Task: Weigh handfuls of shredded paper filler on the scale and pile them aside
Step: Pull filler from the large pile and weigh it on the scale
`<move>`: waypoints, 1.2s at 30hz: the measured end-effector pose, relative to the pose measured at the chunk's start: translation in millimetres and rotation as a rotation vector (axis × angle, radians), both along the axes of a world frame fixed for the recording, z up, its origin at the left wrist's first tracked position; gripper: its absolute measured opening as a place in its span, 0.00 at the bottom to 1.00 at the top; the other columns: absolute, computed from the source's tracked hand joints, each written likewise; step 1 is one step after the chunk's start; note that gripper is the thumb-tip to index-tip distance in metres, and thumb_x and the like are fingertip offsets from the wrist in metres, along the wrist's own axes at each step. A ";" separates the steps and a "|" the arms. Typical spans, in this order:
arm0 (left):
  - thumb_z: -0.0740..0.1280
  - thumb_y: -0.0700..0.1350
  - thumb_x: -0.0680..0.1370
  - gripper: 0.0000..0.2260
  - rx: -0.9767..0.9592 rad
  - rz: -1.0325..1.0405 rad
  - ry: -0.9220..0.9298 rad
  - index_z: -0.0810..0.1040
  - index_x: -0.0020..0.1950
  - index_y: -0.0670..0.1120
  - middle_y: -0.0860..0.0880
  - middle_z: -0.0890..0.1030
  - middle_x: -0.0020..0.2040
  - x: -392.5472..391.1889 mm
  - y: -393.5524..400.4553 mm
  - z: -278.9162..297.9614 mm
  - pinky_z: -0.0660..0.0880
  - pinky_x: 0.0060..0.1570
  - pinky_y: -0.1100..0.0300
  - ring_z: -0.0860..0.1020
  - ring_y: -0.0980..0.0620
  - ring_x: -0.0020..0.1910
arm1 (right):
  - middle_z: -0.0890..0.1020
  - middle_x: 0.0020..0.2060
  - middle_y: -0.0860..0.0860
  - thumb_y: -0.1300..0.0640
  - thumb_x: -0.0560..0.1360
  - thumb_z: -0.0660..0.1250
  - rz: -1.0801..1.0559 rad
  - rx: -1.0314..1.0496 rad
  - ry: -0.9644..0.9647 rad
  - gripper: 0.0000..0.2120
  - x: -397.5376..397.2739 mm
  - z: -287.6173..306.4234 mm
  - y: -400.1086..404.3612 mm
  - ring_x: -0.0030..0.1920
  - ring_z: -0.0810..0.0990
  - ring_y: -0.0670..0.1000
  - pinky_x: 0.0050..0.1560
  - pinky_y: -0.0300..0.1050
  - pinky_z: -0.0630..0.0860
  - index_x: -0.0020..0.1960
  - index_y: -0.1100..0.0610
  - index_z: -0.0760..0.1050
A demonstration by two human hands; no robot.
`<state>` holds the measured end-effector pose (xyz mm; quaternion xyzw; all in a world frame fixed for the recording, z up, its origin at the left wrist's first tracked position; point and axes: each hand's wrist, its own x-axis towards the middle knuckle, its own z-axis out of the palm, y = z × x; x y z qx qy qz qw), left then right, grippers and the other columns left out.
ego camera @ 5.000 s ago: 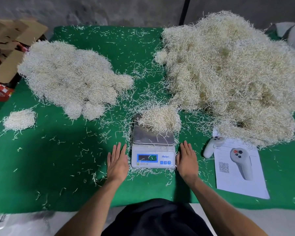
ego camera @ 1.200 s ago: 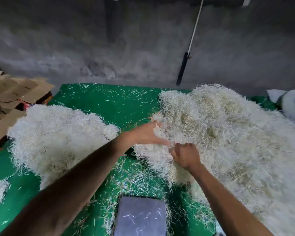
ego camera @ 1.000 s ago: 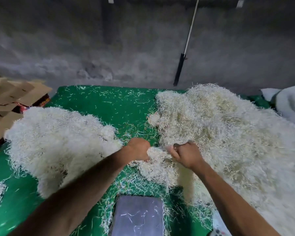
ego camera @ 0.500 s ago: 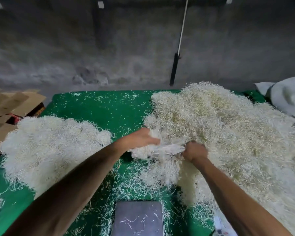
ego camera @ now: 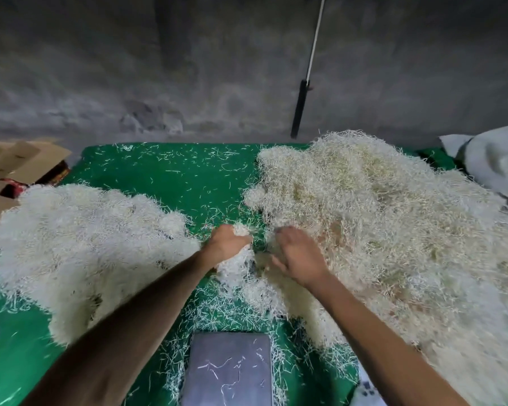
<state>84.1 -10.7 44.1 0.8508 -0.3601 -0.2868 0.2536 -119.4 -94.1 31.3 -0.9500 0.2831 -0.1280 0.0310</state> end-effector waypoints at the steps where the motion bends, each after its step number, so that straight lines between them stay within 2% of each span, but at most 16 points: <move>1: 0.70 0.61 0.77 0.37 -0.037 0.040 0.061 0.64 0.77 0.41 0.43 0.79 0.47 -0.3 1.2 1.1 0.81 0.47 0.51 0.75 0.54 0.38 | 0.78 0.56 0.46 0.47 0.79 0.67 0.066 0.060 0.023 0.09 7.9 -13.2 12.3 0.57 0.77 0.48 0.65 0.48 0.77 0.53 0.52 0.76; 4: 0.72 0.58 0.76 0.24 -0.170 0.117 0.176 0.73 0.65 0.46 0.50 0.77 0.32 9.8 10.1 16.6 0.81 0.35 0.58 0.72 0.58 0.27 | 0.69 0.76 0.54 0.42 0.77 0.71 0.041 0.271 0.253 0.34 22.0 -54.6 38.8 0.71 0.72 0.57 0.77 0.59 0.65 0.77 0.53 0.64; 6: 0.73 0.59 0.74 0.31 -0.225 0.135 0.219 0.71 0.69 0.42 0.49 0.76 0.34 23.7 17.9 33.7 0.78 0.39 0.67 0.69 0.61 0.28 | 0.55 0.82 0.57 0.40 0.76 0.71 -0.042 0.362 0.407 0.48 21.4 -82.2 44.9 0.76 0.65 0.62 0.79 0.62 0.56 0.83 0.53 0.46; 7: 0.74 0.62 0.73 0.36 -0.247 0.129 0.245 0.70 0.71 0.39 0.49 0.77 0.38 29.8 22.6 42.7 0.69 0.39 0.63 0.69 0.62 0.30 | 0.55 0.82 0.58 0.43 0.77 0.71 -0.082 0.396 0.442 0.47 19.5 -93.6 46.0 0.76 0.65 0.62 0.79 0.62 0.58 0.83 0.53 0.45; 8: 0.74 0.64 0.72 0.41 -0.262 0.108 0.250 0.68 0.72 0.37 0.51 0.74 0.40 35.0 27.9 50.4 0.83 0.49 0.54 0.70 0.63 0.30 | 0.61 0.80 0.59 0.46 0.79 0.70 -0.109 0.396 0.470 0.42 17.0 -102.6 46.8 0.74 0.67 0.61 0.78 0.60 0.61 0.82 0.53 0.48; 9: 0.74 0.65 0.71 0.45 -0.270 0.081 0.242 0.64 0.74 0.35 0.53 0.71 0.40 39.6 31.9 54.6 0.76 0.50 0.64 0.71 0.66 0.30 | 0.66 0.77 0.58 0.50 0.81 0.67 -0.113 0.347 0.497 0.33 14.7 -109.5 48.3 0.73 0.69 0.59 0.77 0.59 0.64 0.79 0.53 0.55; 12: 0.75 0.65 0.70 0.52 -0.191 -0.052 0.193 0.57 0.75 0.29 0.40 0.78 0.51 44.1 40.9 50.7 0.82 0.40 0.57 0.82 0.54 0.42 | 0.70 0.74 0.51 0.49 0.81 0.65 -0.061 0.209 0.434 0.15 16.8 -115.9 45.6 0.75 0.66 0.54 0.78 0.59 0.60 0.67 0.51 0.75; 14: 0.77 0.65 0.68 0.54 -0.029 -0.143 0.105 0.56 0.79 0.34 0.31 0.69 0.72 44.1 44.7 30.4 0.75 0.64 0.45 0.75 0.39 0.67 | 0.70 0.73 0.47 0.45 0.78 0.69 -0.072 0.262 0.173 0.12 24.2 -101.1 40.5 0.75 0.65 0.52 0.79 0.58 0.56 0.58 0.50 0.80; 16: 0.80 0.62 0.66 0.56 0.070 -0.193 0.135 0.52 0.81 0.40 0.34 0.58 0.79 36.0 48.7 10.3 0.67 0.72 0.45 0.66 0.38 0.75 | 0.71 0.73 0.47 0.44 0.77 0.69 -0.072 0.306 -0.089 0.15 34.5 -74.3 33.3 0.75 0.65 0.52 0.77 0.57 0.55 0.59 0.50 0.81; 19: 0.82 0.52 0.67 0.45 0.005 -0.237 0.273 0.63 0.79 0.45 0.39 0.71 0.74 14.2 45.4 -10.7 0.71 0.70 0.42 0.73 0.42 0.70 | 0.69 0.76 0.49 0.40 0.78 0.59 -0.042 0.417 -0.295 0.25 40.5 -34.9 26.9 0.76 0.65 0.52 0.78 0.59 0.57 0.68 0.52 0.77; 21: 0.80 0.49 0.71 0.32 -0.117 -0.169 0.329 0.72 0.71 0.46 0.42 0.83 0.59 2.3 38.2 -16.6 0.81 0.55 0.40 0.84 0.46 0.51 | 0.72 0.74 0.53 0.42 0.80 0.57 -0.062 0.497 -0.285 0.28 34.0 -23.6 24.0 0.72 0.71 0.53 0.76 0.60 0.66 0.75 0.54 0.69; 22: 0.79 0.51 0.71 0.34 -0.154 -0.080 0.357 0.69 0.73 0.44 0.41 0.83 0.55 -0.2 33.6 -9.8 0.83 0.46 0.46 0.72 0.55 0.37 | 0.77 0.69 0.55 0.45 0.81 0.59 -0.084 0.497 -0.234 0.27 27.9 -22.8 21.9 0.65 0.78 0.53 0.70 0.59 0.74 0.77 0.55 0.66; 23: 0.79 0.55 0.70 0.40 -0.194 0.018 0.364 0.64 0.77 0.45 0.41 0.81 0.57 -1.0 29.3 1.3 0.81 0.47 0.57 0.76 0.49 0.57 | 0.82 0.58 0.55 0.48 0.82 0.61 -0.096 0.480 -0.163 0.26 18.9 -25.3 19.4 0.53 0.83 0.52 0.59 0.54 0.82 0.77 0.55 0.63; 25: 0.77 0.60 0.67 0.48 -0.310 0.166 0.413 0.57 0.79 0.46 0.42 0.73 0.68 7.3 18.5 25.1 0.71 0.54 0.61 0.75 0.51 0.56 | 0.80 0.41 0.48 0.51 0.83 0.63 -0.085 0.412 0.013 0.25 -2.2 -35.4 14.8 0.36 0.78 0.45 0.39 0.39 0.79 0.78 0.52 0.60; 30: 0.74 0.53 0.67 0.42 -0.510 0.440 0.661 0.60 0.77 0.48 0.44 0.62 0.76 33.9 -5.7 92.0 0.63 0.68 0.45 0.65 0.43 0.70 | 0.80 0.51 0.50 0.59 0.80 0.65 -0.205 0.279 0.297 0.10 -38.7 -65.8 7.8 0.47 0.77 0.48 0.55 0.43 0.79 0.61 0.57 0.75; 36: 0.69 0.60 0.73 0.39 -0.517 0.508 0.792 0.58 0.81 0.52 0.46 0.58 0.81 29.6 -0.9 101.2 0.60 0.72 0.41 0.60 0.43 0.77 | 0.80 0.60 0.52 0.37 0.79 0.66 -0.206 0.239 0.111 0.26 -15.1 -28.4 6.2 0.56 0.78 0.52 0.62 0.48 0.76 0.66 0.55 0.75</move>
